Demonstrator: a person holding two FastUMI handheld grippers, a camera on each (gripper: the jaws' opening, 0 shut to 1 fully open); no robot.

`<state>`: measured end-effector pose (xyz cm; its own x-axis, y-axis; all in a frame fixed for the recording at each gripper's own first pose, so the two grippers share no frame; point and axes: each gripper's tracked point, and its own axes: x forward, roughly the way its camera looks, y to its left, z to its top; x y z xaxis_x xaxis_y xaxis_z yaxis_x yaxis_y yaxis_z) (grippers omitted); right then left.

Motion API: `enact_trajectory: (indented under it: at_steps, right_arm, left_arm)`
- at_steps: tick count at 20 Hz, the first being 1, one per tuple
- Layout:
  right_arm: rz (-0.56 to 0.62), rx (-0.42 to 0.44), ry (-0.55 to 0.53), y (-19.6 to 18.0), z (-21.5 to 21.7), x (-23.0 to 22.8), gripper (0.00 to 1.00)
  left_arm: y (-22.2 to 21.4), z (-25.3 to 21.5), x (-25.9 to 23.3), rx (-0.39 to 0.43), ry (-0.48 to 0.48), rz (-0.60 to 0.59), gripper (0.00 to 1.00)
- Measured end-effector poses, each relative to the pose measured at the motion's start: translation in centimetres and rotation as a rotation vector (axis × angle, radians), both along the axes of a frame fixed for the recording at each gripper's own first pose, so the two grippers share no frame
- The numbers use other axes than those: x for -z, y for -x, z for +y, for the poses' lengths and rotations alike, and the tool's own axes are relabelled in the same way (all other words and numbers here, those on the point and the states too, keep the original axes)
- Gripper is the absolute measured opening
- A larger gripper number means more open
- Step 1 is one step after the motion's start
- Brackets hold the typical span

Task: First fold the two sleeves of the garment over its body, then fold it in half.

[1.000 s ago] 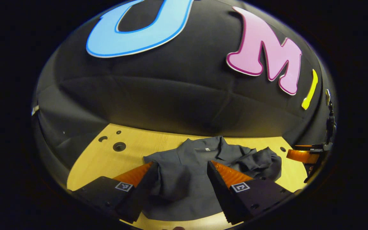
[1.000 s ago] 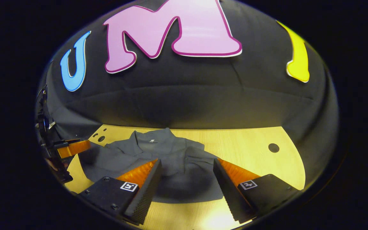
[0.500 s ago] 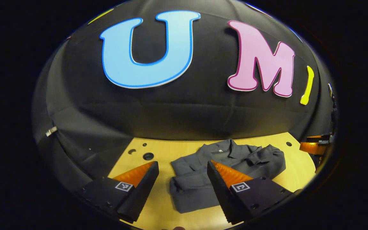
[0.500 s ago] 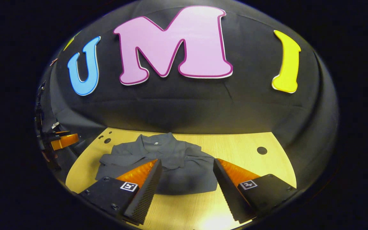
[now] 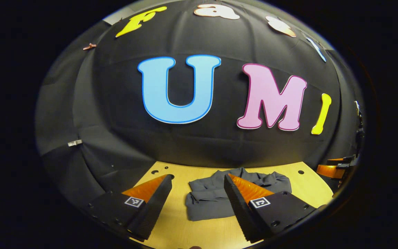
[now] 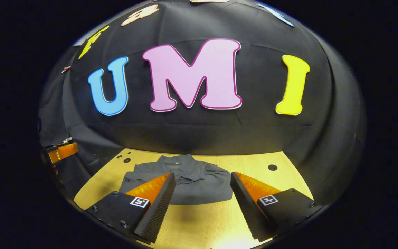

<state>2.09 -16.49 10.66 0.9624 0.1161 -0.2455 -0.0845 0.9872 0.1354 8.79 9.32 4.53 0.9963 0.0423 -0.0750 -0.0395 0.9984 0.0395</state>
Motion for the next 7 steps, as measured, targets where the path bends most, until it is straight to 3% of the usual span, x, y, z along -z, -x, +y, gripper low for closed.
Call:
enact_trajectory:
  at_steps: [7]
  right_arm:
    - [0.042, -0.020, -0.019, 8.1, 2.7, 2.4, 0.99]
  left_arm:
    - [8.0, -2.3, 1.5, 0.047, -0.029, -0.056, 0.96]
